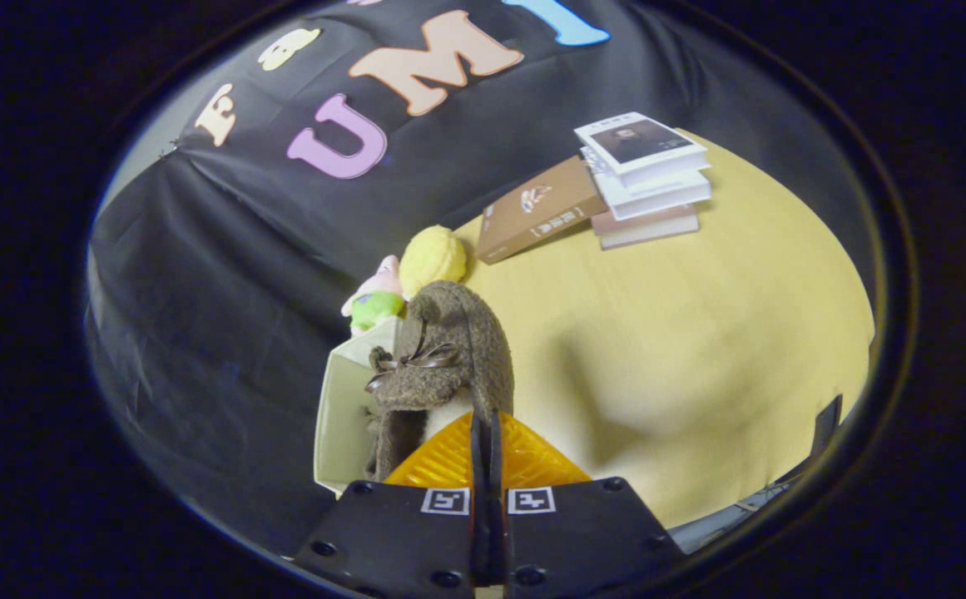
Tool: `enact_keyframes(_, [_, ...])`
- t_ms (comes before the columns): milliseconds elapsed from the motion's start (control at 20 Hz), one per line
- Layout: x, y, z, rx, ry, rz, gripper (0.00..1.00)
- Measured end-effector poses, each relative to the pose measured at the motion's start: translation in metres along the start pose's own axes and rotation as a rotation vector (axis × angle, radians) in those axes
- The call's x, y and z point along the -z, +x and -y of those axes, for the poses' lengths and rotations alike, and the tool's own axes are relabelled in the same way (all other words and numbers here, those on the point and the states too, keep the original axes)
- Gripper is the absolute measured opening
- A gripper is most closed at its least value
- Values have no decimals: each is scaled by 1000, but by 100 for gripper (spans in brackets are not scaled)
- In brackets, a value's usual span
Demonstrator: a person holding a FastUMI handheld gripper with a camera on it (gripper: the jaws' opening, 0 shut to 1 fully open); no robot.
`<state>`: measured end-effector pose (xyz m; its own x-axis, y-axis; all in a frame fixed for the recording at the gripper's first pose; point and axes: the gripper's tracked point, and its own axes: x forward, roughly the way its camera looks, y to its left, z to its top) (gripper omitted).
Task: Open the storage box then place both shoes into the box .Put the left shoe in first, then the right shoe, with the right side of both shoes facing outward in a uniform manner.
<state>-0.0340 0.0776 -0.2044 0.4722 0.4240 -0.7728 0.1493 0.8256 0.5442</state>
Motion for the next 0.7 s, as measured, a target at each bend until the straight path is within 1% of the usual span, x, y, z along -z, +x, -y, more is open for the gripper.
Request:
enact_keyframes(250, [4, 6, -49, -41, -16, 15, 3])
enact_keyframes(450, [18, 16, -90, -82, -17, 11, 3])
enact_keyframes(700, [37, 39, -124, -94, -17, 1, 3])
